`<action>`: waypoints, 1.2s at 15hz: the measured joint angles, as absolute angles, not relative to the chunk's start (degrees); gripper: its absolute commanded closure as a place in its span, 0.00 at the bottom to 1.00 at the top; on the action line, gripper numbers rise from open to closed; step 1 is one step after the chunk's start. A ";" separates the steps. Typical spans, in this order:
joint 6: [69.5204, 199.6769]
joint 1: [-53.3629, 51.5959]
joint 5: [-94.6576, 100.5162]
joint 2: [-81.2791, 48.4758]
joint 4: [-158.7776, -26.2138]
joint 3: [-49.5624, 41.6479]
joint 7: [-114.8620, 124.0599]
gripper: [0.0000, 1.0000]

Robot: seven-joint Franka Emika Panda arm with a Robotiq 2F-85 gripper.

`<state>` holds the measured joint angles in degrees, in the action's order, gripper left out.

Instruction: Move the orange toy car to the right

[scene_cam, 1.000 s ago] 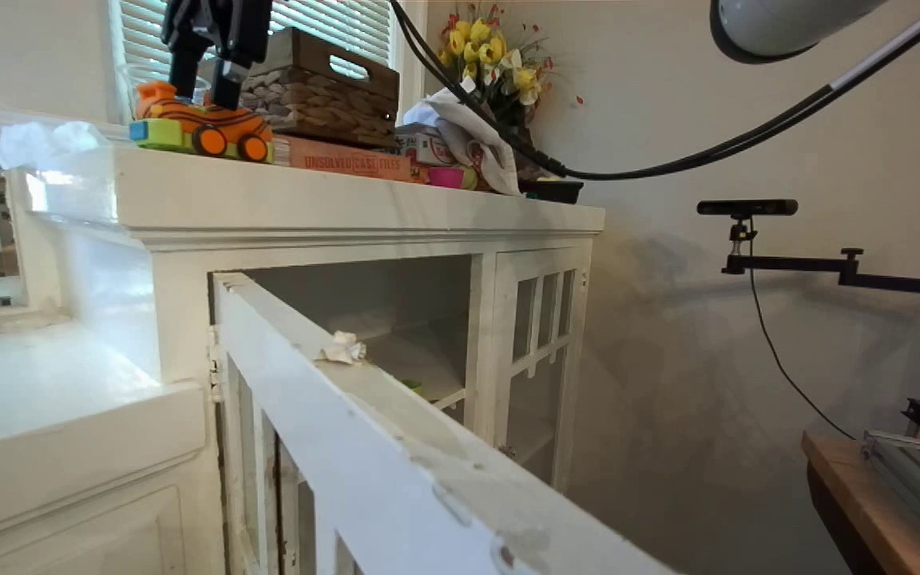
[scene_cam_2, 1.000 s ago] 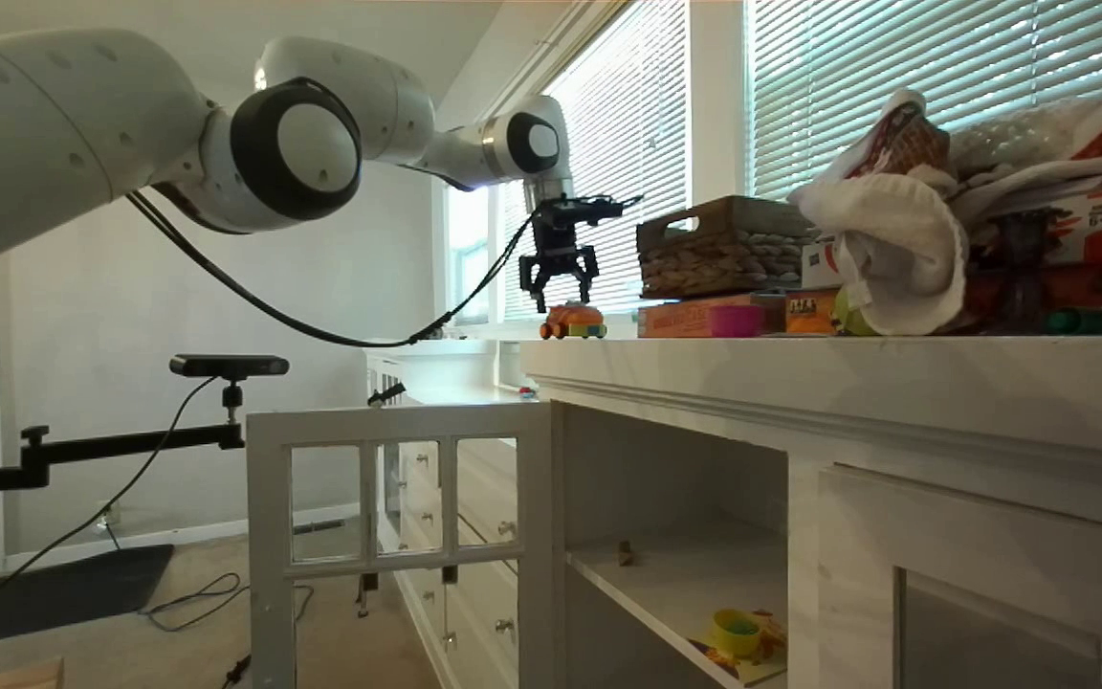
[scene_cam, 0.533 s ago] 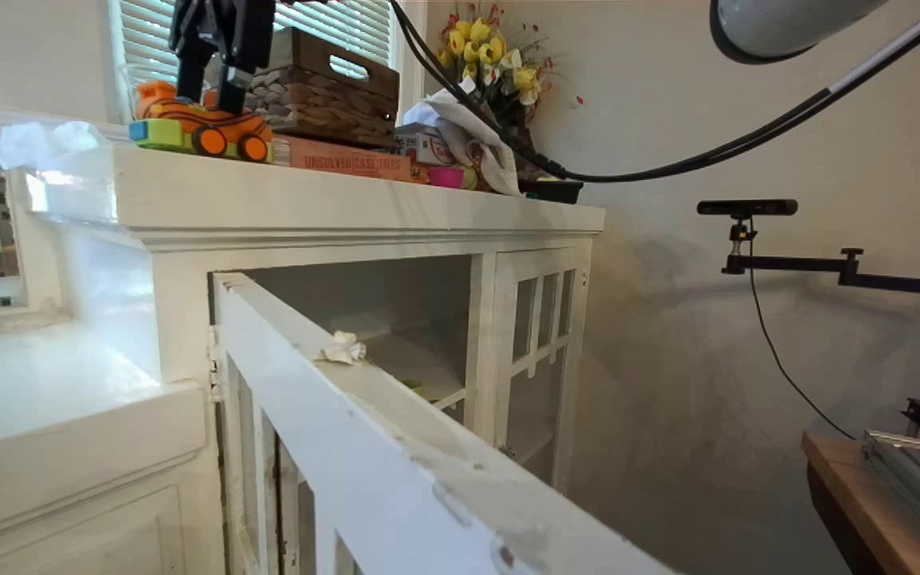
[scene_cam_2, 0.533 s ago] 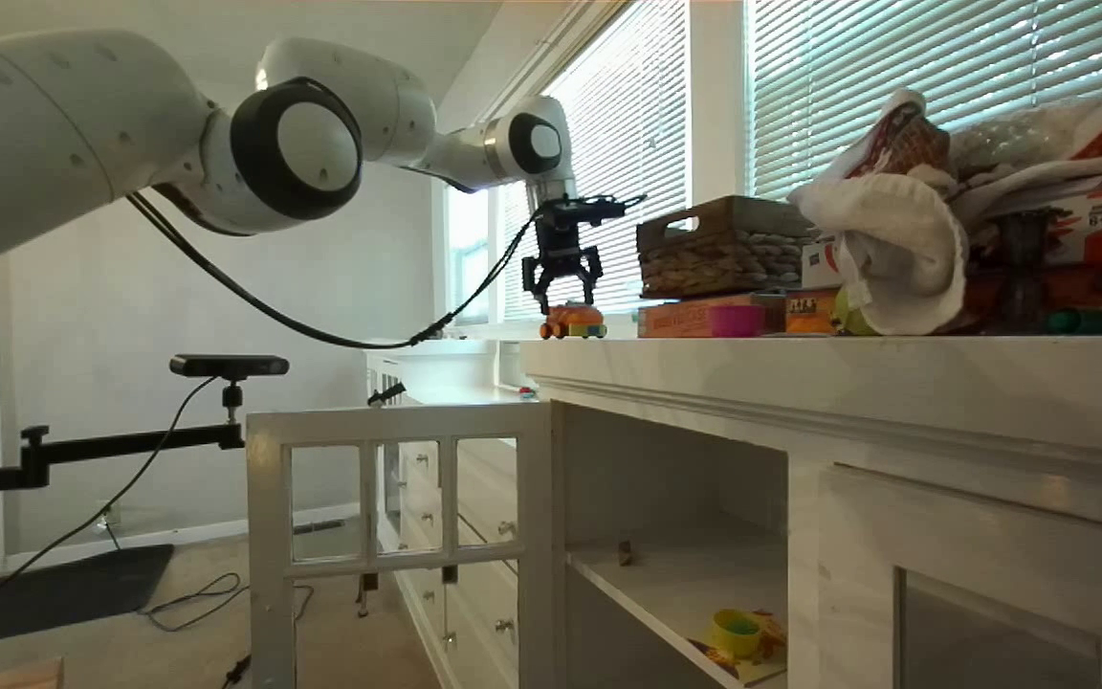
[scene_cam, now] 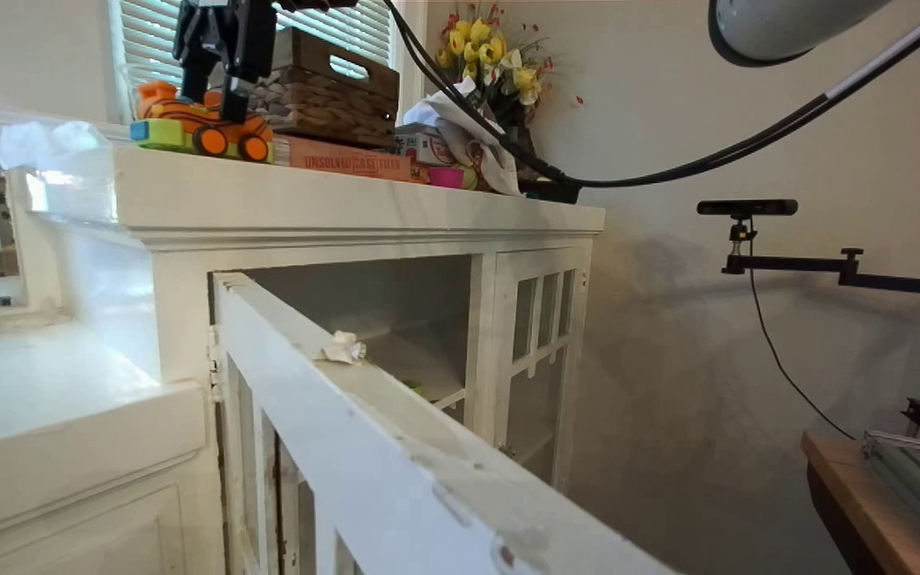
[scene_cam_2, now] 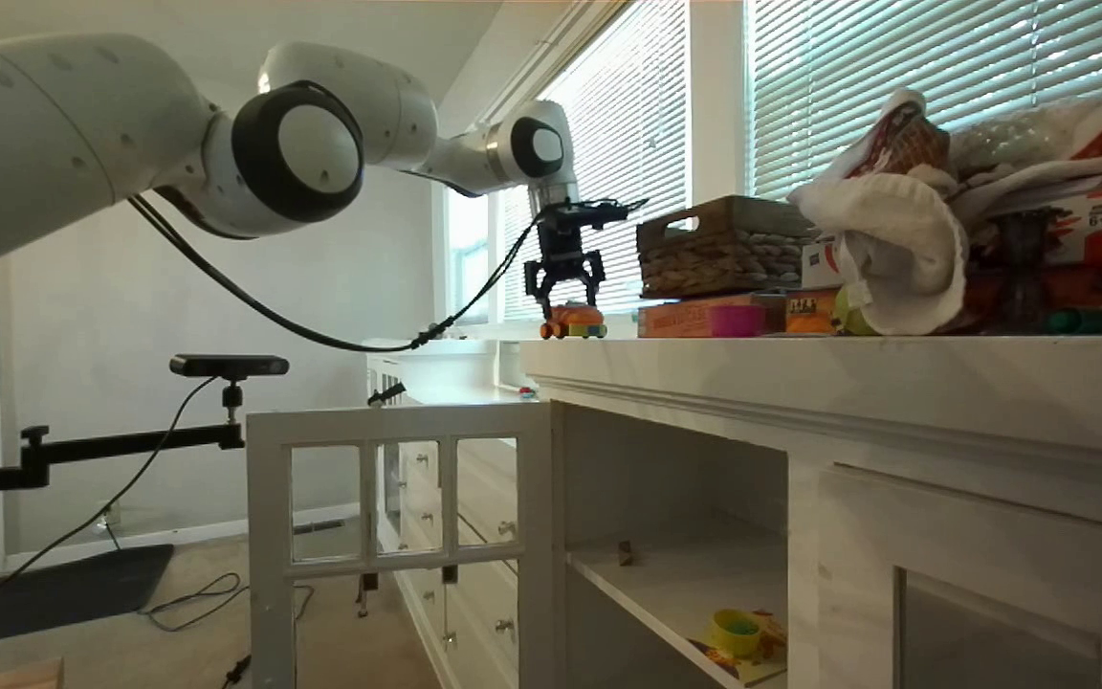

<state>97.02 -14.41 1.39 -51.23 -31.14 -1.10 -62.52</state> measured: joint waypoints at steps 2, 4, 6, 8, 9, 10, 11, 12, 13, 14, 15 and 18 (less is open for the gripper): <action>97.03 -14.40 1.39 -51.47 -31.09 -1.26 -62.51 0.34; 97.80 -14.39 1.39 -51.77 -30.63 -1.53 -62.51 0.44; 97.80 -14.41 1.39 -51.79 -30.51 -1.55 -62.51 0.45; 97.80 -14.42 1.39 -51.80 -30.50 -1.56 -62.51 0.45; 97.80 -14.42 1.39 -51.80 -30.49 -1.57 -62.51 0.45; 97.80 -14.42 1.39 -51.80 -30.49 -1.57 -62.51 0.45; 97.80 -14.42 1.39 -51.80 -30.49 -1.58 -62.51 0.45; 97.80 -14.42 1.39 -51.80 -30.49 -1.58 -62.51 0.45; 97.80 -14.42 1.39 -51.80 -30.49 -1.59 -62.51 0.45; 97.80 -14.42 1.39 -51.80 -30.49 -1.60 -62.51 0.45; 97.80 -14.42 1.39 -51.80 -30.49 -1.62 -62.51 0.45; 97.80 -14.39 1.39 -51.80 -30.49 -1.76 -62.51 0.45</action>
